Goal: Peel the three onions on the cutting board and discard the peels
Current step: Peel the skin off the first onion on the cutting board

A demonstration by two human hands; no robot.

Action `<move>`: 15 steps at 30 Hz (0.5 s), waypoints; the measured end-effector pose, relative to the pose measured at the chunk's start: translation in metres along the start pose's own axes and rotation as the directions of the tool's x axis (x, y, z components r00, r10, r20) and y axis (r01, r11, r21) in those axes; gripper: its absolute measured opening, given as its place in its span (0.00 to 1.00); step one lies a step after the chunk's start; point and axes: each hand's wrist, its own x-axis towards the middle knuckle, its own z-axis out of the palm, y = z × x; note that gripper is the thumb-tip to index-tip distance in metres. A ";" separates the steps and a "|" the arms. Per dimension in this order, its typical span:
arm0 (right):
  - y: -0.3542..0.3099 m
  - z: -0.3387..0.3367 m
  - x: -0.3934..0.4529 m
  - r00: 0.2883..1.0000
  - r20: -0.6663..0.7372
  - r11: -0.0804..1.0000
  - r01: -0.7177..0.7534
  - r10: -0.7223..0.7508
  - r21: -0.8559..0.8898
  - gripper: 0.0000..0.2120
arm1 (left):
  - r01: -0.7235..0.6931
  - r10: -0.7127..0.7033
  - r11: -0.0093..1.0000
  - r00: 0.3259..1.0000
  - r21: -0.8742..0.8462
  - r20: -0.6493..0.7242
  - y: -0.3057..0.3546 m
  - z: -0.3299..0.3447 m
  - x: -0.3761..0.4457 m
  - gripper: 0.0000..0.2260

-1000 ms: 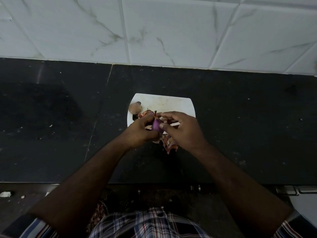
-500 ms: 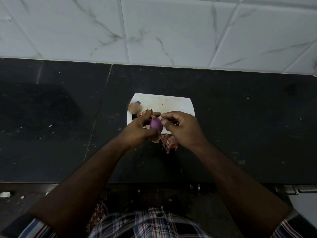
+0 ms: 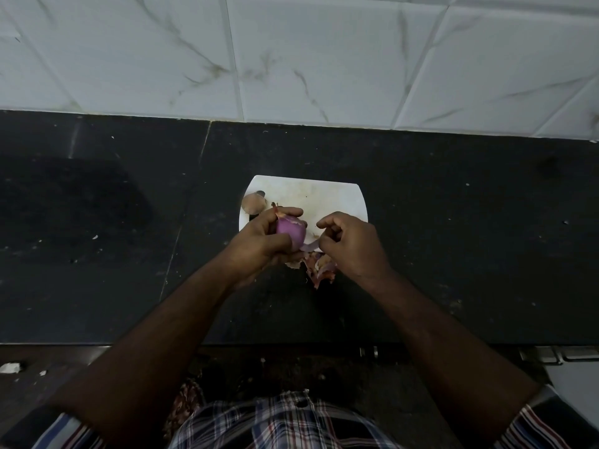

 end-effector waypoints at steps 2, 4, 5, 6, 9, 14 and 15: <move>0.004 0.000 -0.002 1.000 0.015 1.000 -0.006 0.006 -0.009 0.11 | 0.033 -0.032 0.996 0.999 -0.081 0.015 0.001 0.000 0.000 0.23; 0.005 0.000 -0.002 1.000 0.015 1.000 -0.004 0.004 -0.024 0.11 | 0.066 -0.063 0.986 0.998 -0.154 0.024 0.000 -0.002 0.000 0.25; 0.006 0.000 -0.002 1.000 0.019 0.999 -0.005 0.006 -0.033 0.11 | 0.080 -0.077 0.980 0.997 -0.183 0.026 -0.001 -0.002 0.000 0.26; 0.006 -0.001 -0.002 1.000 0.029 0.999 -0.007 0.008 -0.044 0.11 | 0.089 -0.085 0.975 0.996 -0.203 0.028 -0.001 -0.003 0.000 0.26; 0.009 0.001 -0.001 0.998 0.064 0.993 0.023 -0.015 -0.120 0.12 | 0.112 -0.108 0.967 0.994 -0.230 0.028 -0.002 -0.003 0.000 0.23; 0.015 0.004 0.001 0.993 0.118 0.966 0.012 0.019 -0.257 0.13 | 0.140 -0.126 0.947 0.990 -0.289 0.068 -0.006 -0.005 0.000 0.24; 0.016 0.004 0.002 0.992 0.125 0.967 0.008 0.025 -0.256 0.14 | 0.138 -0.123 0.946 0.990 -0.293 0.072 -0.007 -0.006 0.000 0.25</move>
